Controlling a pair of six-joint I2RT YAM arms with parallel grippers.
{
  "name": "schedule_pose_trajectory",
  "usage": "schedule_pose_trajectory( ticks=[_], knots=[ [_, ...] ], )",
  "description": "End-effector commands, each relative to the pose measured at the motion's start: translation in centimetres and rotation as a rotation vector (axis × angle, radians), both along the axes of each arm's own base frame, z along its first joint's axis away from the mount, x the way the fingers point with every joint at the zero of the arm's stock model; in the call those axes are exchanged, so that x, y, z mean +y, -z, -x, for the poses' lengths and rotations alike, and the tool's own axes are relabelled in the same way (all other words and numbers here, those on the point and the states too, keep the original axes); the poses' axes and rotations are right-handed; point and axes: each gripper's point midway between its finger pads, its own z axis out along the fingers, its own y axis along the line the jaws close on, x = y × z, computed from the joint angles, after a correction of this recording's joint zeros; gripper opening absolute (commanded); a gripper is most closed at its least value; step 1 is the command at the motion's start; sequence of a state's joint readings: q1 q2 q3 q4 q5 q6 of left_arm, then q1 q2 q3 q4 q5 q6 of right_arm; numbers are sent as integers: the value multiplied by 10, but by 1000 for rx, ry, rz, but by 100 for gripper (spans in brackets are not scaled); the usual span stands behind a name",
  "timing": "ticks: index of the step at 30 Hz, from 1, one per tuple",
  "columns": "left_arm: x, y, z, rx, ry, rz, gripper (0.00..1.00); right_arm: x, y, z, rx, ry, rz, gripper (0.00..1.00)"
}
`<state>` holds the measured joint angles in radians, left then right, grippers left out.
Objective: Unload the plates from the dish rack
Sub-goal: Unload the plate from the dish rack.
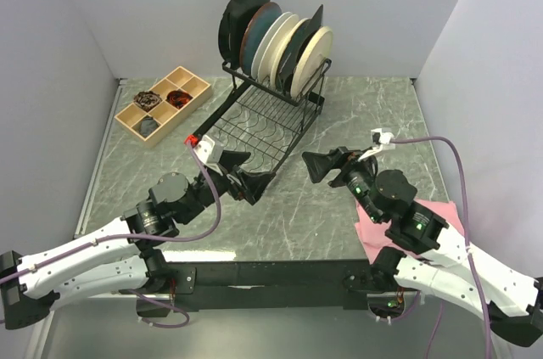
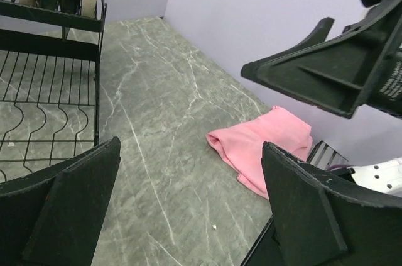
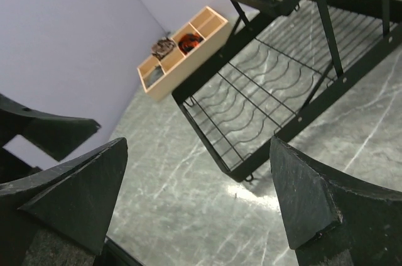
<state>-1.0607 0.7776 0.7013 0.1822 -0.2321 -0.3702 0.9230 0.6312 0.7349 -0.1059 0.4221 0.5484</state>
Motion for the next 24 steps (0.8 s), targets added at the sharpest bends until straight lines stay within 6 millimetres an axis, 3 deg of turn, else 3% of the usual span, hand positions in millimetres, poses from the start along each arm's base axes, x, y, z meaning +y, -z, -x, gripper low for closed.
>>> schedule_pose_trajectory(
  ticks=[1,6,11,13,14,16,17,19,20,21,22,24],
  knots=[
    [3,-18,5,-20,14,64,100,-2,-9,-2,-6,18,-17,100],
    [15,-23,-13,36,-112,55,99,0,-5,-1,-13,7,-34,100],
    [8,-30,-6,-43,-51,41,99,0,-1,0,-13,4,-33,100],
    [6,-29,-14,-61,-77,-7,100,-2,0,-1,-12,13,-35,100],
    [14,-43,-23,-86,-144,-39,99,-2,0,-1,-14,13,-38,100],
    [20,-52,-41,-109,-231,-98,99,-2,0,1,-15,7,-53,100],
    [28,-74,-48,-145,-269,-109,100,-2,0,1,-17,8,-60,100],
    [42,-89,-74,-149,-312,-125,99,3,-2,6,-30,-30,-75,100],
    [49,-122,-78,-171,-295,-54,100,4,-2,8,-39,-47,-77,100],
    [66,-123,-96,-156,-306,-68,100,4,-8,10,-66,-58,-102,100],
    [72,-130,-107,-153,-309,-54,100,6,-1,12,-65,-72,-100,100],
    [103,-156,-129,-177,-382,8,99,2,-6,14,-90,-70,-133,100]
  ],
)
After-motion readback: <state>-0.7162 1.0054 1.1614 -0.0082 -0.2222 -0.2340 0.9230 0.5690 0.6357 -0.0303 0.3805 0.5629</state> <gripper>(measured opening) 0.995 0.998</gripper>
